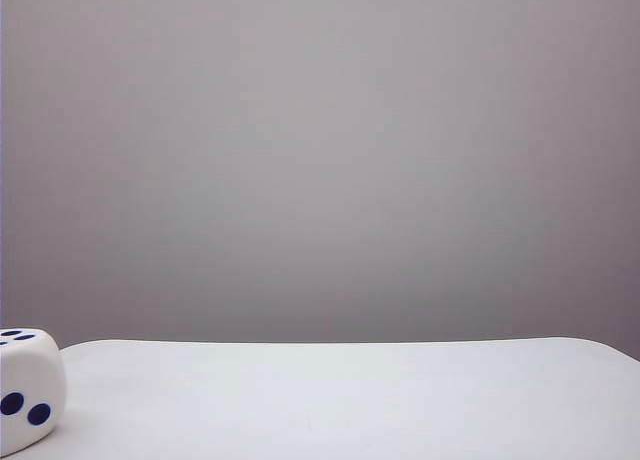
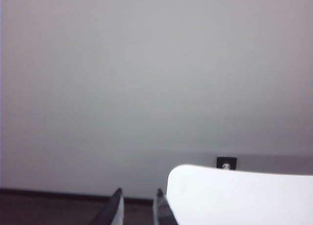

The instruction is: Pick up the dice on the table and roll the dice.

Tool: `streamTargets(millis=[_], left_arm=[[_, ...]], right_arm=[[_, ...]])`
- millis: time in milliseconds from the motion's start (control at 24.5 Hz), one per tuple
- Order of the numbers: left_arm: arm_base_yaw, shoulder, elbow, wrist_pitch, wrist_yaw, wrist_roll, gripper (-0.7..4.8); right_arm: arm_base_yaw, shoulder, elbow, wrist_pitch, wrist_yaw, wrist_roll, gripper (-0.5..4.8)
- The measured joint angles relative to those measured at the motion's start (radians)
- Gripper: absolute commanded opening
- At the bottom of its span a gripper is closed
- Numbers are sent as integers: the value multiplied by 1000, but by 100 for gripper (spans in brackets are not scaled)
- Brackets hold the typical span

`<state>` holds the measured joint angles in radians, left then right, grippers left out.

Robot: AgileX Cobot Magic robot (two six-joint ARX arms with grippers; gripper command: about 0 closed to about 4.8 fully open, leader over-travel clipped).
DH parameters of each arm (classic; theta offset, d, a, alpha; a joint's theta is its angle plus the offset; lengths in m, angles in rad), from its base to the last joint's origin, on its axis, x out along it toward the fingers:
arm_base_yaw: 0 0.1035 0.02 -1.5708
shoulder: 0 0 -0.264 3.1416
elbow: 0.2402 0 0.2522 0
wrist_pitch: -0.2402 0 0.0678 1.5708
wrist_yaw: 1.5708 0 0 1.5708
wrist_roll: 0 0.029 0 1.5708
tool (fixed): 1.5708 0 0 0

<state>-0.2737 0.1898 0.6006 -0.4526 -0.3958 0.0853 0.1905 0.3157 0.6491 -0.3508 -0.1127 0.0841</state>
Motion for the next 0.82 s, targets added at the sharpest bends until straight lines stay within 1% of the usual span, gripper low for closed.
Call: streamTargets(millis=[122,204,245,326,408,571,734,775,816], left_arm=[[0,0,-76,84,-2,-12,84],[-1,0,-135,171,0,-13,84],[-1,0,-195,239,8,-13,83],[-1,0,-293,337,42,-11,83],[-1,-1,-352,371,80,-12,82],[-1,-26,-421,441,173,-12,82],[-1,-95,-438,484,220,-12,80],[-1,-113,-442,488,228,-12,80],[-1,-140,-451,491,237,-11,80]], right_arm=[[0,-67,-100,55,14,34,479],[1,-107,-154,85,41,43,479],[1,-137,-189,127,46,56,479],[1,-185,-243,179,48,73,479],[1,-207,-267,182,48,76,479],[1,-280,-335,203,49,88,432],[1,-315,-401,235,68,123,429],[1,-315,-413,237,68,127,418],[1,-315,-432,238,68,130,362]])
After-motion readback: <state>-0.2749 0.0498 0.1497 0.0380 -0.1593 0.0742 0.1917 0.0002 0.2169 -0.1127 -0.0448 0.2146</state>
